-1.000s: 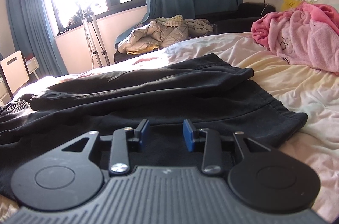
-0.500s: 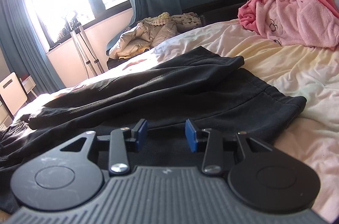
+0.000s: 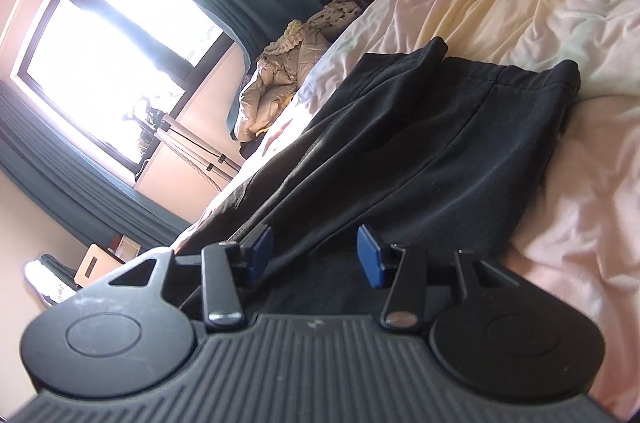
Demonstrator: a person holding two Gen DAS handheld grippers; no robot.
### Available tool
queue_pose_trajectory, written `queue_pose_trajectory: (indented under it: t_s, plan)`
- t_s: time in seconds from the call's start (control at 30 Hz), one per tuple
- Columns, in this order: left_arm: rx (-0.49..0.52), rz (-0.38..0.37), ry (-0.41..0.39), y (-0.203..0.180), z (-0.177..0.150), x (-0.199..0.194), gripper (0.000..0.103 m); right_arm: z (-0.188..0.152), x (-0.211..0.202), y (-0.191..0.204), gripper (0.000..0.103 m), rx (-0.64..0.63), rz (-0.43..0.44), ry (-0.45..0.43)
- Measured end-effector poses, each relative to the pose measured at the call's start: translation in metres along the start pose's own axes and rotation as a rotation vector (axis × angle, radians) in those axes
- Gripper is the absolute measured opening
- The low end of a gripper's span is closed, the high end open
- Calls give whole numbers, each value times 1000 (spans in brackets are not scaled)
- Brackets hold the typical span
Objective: Fold clothes
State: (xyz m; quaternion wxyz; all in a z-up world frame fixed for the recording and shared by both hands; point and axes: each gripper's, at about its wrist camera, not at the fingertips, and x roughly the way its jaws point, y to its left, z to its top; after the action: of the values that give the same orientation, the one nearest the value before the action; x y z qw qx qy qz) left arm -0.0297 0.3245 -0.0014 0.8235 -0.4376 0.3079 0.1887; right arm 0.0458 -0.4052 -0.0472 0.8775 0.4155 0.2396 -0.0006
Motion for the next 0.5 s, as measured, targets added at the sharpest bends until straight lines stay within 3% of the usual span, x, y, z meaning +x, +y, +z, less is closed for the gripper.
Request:
queue_pose_trajectory:
  t_s: [0.2,0.3,0.4,0.5]
  plan:
    - [-112,-61,104,29,2,14,92,0,-3,-18,54,136,-49,-38]
    - [-128,-50,136,33,-3,30,91,0,-10,-44,68,310,-99,-73]
    - [-211,-54,167,47,-6,47,88,0,-17,-76,69,506,-111,-90]
    - [-272,-97,203,59,-7,62,85,0,-22,-93,69,614,-110,-97]
